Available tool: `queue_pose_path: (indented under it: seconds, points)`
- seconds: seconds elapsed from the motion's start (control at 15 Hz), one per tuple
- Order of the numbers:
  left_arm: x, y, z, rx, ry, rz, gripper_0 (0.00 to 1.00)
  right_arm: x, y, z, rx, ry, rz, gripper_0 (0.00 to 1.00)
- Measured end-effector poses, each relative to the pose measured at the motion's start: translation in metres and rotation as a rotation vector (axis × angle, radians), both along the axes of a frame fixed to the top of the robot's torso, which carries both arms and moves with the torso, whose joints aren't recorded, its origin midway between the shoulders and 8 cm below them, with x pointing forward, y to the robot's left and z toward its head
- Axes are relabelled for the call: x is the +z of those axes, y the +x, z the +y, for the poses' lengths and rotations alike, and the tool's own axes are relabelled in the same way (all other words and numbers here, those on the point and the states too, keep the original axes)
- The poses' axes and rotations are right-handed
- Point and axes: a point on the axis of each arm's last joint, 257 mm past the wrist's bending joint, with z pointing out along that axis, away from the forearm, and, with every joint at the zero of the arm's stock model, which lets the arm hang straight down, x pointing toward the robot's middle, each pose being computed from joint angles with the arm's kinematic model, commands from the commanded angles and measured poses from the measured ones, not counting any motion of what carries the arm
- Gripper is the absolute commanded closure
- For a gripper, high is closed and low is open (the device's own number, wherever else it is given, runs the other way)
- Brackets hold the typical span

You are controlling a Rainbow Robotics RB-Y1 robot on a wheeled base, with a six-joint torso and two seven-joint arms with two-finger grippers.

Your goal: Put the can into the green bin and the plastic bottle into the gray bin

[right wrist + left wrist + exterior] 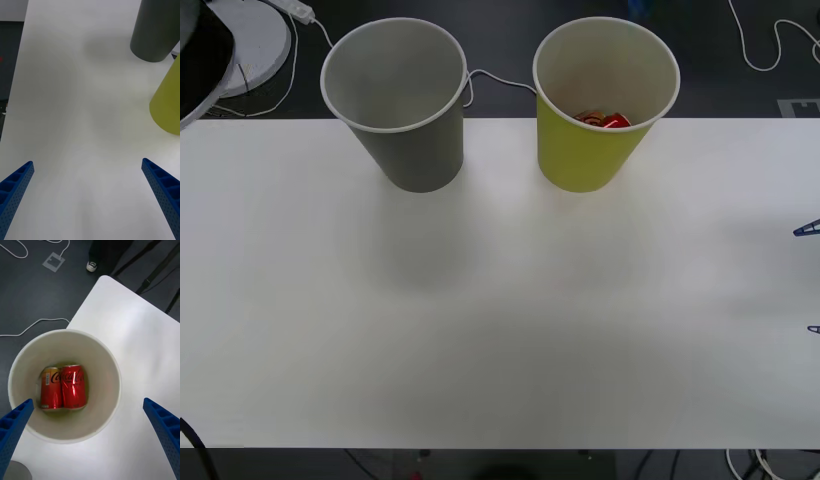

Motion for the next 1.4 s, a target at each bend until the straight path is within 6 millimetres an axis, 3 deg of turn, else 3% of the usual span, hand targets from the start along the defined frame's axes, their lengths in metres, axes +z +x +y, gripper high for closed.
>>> queue_pose_path:
  seconds: [0.27, 0.6, 1.07, 1.4]
  points:
    - [-0.015, -0.031, 0.053, -0.127, 0.098, -0.066, 0.00, 0.000, 0.000, 0.000, 0.000, 0.000, 0.000, 0.00]
    - [-0.031, -0.069, 0.105, -0.209, 0.062, -0.094, 0.00, 0.000, 0.000, 0.000, 0.000, 0.000, 0.000, 0.00]
    - [-0.061, -0.095, 0.186, -0.179, 0.009, -0.137, 0.00, 0.000, 0.000, 0.000, 0.000, 0.000, 0.000, 0.00]
    - [-0.101, -0.120, 0.231, -0.212, 0.036, -0.198, 0.00, 0.000, 0.000, 0.000, 0.000, 0.000, 0.000, 0.00]
